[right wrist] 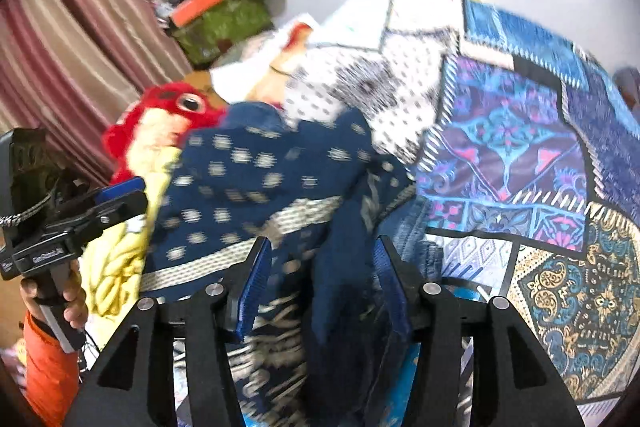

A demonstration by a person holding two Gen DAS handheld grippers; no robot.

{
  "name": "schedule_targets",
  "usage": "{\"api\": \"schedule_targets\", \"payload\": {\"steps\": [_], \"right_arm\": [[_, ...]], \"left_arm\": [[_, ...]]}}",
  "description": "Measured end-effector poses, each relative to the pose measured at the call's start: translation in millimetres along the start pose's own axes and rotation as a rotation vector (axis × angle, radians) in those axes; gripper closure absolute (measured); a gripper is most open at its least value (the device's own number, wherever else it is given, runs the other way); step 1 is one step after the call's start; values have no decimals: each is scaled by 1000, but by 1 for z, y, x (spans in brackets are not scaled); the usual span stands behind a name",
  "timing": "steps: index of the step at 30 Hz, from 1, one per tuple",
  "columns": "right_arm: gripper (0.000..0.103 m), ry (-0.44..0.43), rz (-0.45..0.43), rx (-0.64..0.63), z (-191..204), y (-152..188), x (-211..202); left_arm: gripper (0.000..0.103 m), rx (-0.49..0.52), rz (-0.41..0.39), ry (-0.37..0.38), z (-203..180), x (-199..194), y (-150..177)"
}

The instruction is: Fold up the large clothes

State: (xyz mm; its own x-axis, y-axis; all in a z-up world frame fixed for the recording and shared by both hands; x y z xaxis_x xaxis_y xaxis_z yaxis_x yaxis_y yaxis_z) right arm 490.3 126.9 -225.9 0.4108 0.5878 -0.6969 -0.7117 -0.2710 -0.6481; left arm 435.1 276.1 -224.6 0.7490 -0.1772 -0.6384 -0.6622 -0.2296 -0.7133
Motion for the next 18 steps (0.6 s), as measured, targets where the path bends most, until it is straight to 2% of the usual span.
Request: {"api": "schedule_targets", "payload": {"steps": [2,4,6,8,9,11,14,18], "right_arm": [[25,9,-19,-18,11,10,-7],[25,12,-14,-50,21,19,-3],[25,43,34,-82,23,39,9],[25,95,91,-103,15,61,22],[25,121,135,-112,8,77,28],[25,131,170,-112,-4,96,30],[25,134,190,-81,-19,118,18],[25,156,162,-37,-26,125,-16]], "left_arm": [[38,15,18,5,-10,0,13],[37,28,64,-9,-18,5,34],[37,61,101,-59,-17,10,55],[30,124,95,-139,-14,8,74],[29,117,86,-142,-12,4,82],[26,73,94,-126,-8,-4,96],[26,43,101,-131,-6,-17,111],[27,76,117,-199,-12,-37,119]]}}
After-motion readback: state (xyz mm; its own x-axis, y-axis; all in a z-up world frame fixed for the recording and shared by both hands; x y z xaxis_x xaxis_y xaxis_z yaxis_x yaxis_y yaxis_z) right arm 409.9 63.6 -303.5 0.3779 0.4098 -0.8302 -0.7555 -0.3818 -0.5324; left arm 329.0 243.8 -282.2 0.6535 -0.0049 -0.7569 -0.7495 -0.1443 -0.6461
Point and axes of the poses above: each gripper's, at about its wrist camera, not at the fingertips, and x roughly the way its jaws point, z to its left, y to its underside, the point moved 9 cm from there along x, roughly the way its jaws point, and after that the axes turned 6 degrees about -z, right-handed, at the moved point
